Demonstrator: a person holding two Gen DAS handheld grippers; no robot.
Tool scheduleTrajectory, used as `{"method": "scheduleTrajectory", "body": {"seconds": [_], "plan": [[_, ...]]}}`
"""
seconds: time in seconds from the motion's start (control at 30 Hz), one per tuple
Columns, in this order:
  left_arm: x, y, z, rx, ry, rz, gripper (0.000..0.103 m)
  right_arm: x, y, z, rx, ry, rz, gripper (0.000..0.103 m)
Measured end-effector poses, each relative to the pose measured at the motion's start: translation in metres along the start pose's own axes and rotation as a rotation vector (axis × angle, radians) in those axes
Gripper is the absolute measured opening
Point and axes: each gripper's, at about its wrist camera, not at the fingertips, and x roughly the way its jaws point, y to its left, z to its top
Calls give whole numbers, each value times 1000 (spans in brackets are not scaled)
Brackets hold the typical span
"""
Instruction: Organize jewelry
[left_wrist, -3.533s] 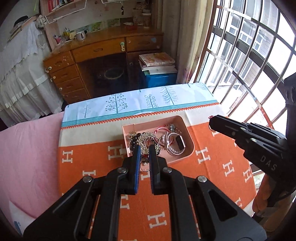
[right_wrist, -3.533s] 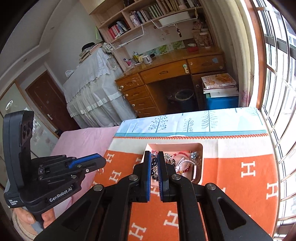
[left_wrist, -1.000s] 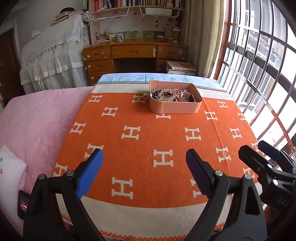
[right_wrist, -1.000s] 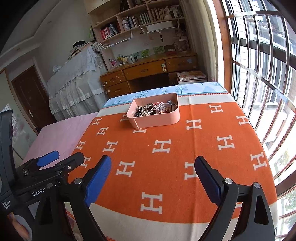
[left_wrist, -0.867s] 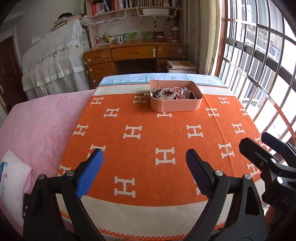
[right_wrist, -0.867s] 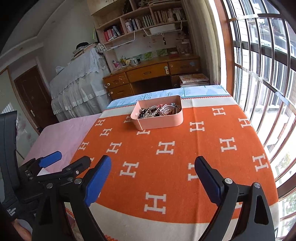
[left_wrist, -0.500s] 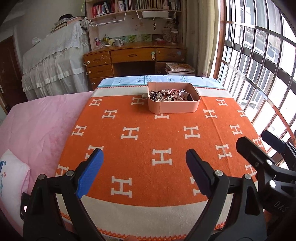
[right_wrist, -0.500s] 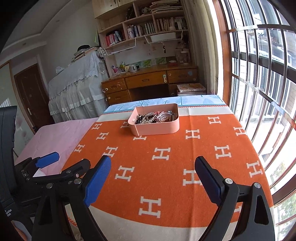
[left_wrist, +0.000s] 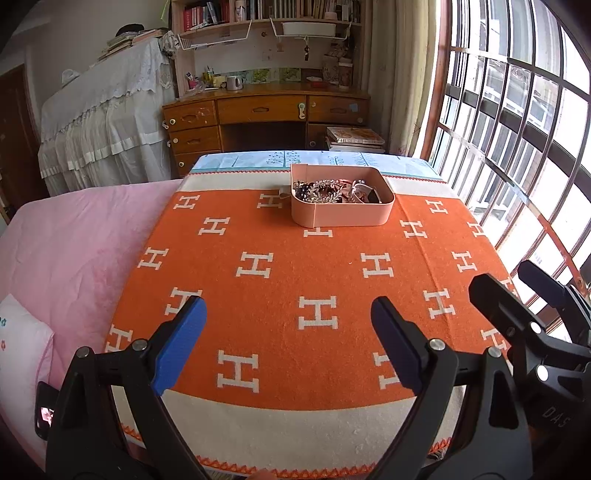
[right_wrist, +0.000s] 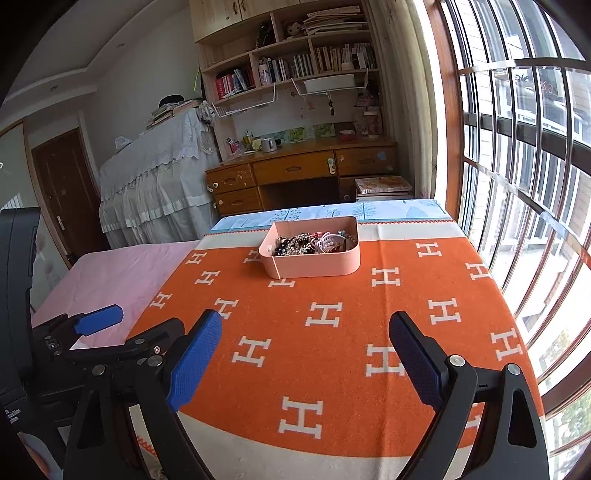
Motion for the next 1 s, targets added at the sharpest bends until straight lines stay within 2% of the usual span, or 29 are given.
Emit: {"method": "scheduleTrajectory", "body": {"seconds": [1.0], "plan": [[2, -3, -4, -11, 31, 23, 89, 2, 0, -1, 4, 3, 4, 93]]}}
